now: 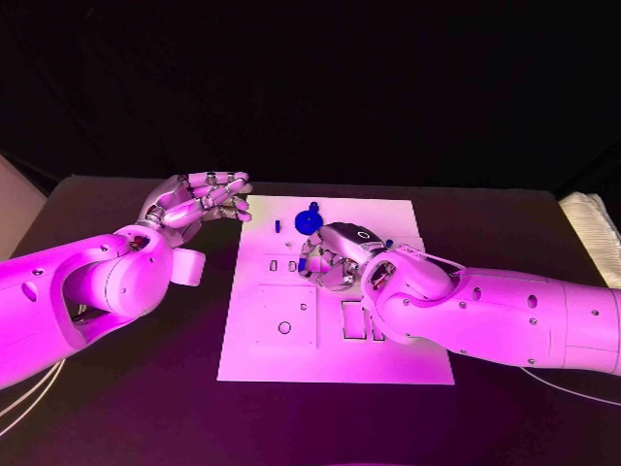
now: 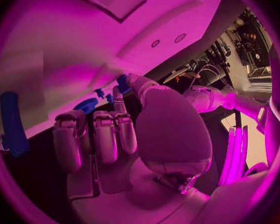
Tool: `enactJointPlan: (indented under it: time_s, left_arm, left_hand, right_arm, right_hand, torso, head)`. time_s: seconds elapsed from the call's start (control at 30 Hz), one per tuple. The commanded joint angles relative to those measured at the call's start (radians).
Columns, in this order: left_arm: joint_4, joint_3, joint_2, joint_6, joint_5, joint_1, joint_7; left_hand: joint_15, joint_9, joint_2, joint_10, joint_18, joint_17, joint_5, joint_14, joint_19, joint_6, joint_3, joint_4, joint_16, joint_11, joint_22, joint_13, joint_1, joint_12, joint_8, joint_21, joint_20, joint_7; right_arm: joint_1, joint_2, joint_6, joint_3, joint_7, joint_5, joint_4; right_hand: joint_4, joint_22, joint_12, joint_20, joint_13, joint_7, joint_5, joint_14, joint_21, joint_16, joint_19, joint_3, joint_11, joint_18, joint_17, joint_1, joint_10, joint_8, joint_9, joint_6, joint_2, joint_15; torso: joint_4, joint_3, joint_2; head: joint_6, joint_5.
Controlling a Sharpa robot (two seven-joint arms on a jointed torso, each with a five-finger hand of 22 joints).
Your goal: Assemble the parts on the task board
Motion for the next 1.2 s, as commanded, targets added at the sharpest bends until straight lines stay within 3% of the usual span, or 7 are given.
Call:
enactJointPlan:
  time_s: [0.03, 0.83, 1.2]
  left_arm:
    - [0.001, 0.000, 0.001, 0.023, -0.004, 0.000, 0.002]
    - [-0.001, 0.000, 0.001, 0.032, -0.005, 0.000, -0.005]
    - [-0.006, 0.000, 0.003, 0.036, -0.005, 0.000, -0.008]
  left_hand:
    - [0.000, -0.001, -0.003, -0.007, 0.010, 0.002, 0.004, -0.005, -0.005, -0.003, 0.003, -0.001, 0.006, 0.003, 0.001, -0.001, -0.005, -0.002, -0.005, 0.005, -0.001, 0.011]
    - [0.000, -0.001, -0.003, -0.007, 0.010, 0.002, 0.004, -0.007, -0.010, -0.003, 0.005, -0.004, 0.007, 0.003, 0.006, -0.001, -0.006, -0.002, -0.005, 0.012, 0.000, 0.011]
    - [0.000, -0.001, -0.003, -0.007, 0.010, 0.002, 0.004, -0.007, -0.010, -0.003, 0.005, -0.004, 0.007, 0.003, 0.006, -0.001, -0.006, -0.002, -0.005, 0.012, 0.000, 0.011]
  right_arm:
    - [-0.001, 0.000, 0.000, 0.000, -0.006, -0.036, -0.001]
    - [-0.003, 0.006, 0.017, 0.000, -0.005, -0.052, -0.007]
    - [-0.004, 0.007, 0.025, -0.001, -0.004, -0.060, -0.007]
  right_hand:
    - [-0.002, 0.263, 0.004, -0.008, 0.263, 0.001, 0.003, 0.106, 0.004, 0.004, 0.105, 0.004, -0.003, -0.006, 0.263, -0.011, 0.106, 0.000, 0.001, -0.007, -0.001, -0.007]
    - [-0.002, 0.263, -0.014, -0.003, 0.251, 0.013, -0.004, 0.106, 0.004, 0.004, 0.105, -0.003, 0.007, -0.006, 0.263, -0.024, 0.094, -0.010, -0.003, -0.034, -0.019, 0.001]
    - [0.002, 0.254, -0.036, 0.007, 0.236, 0.024, -0.009, 0.105, -0.006, 0.002, 0.099, -0.020, 0.017, -0.003, 0.259, -0.036, 0.078, -0.025, -0.009, -0.064, -0.040, 0.011]
  torso:
    - [-0.0002, -0.0001, 0.000]
    - [-0.0003, -0.0008, 0.000]
    - [0.0002, -0.0007, 0.000]
  head:
    - [0.000, 0.000]
    - [-0.006, 0.000]
    - [-0.008, -0.001]
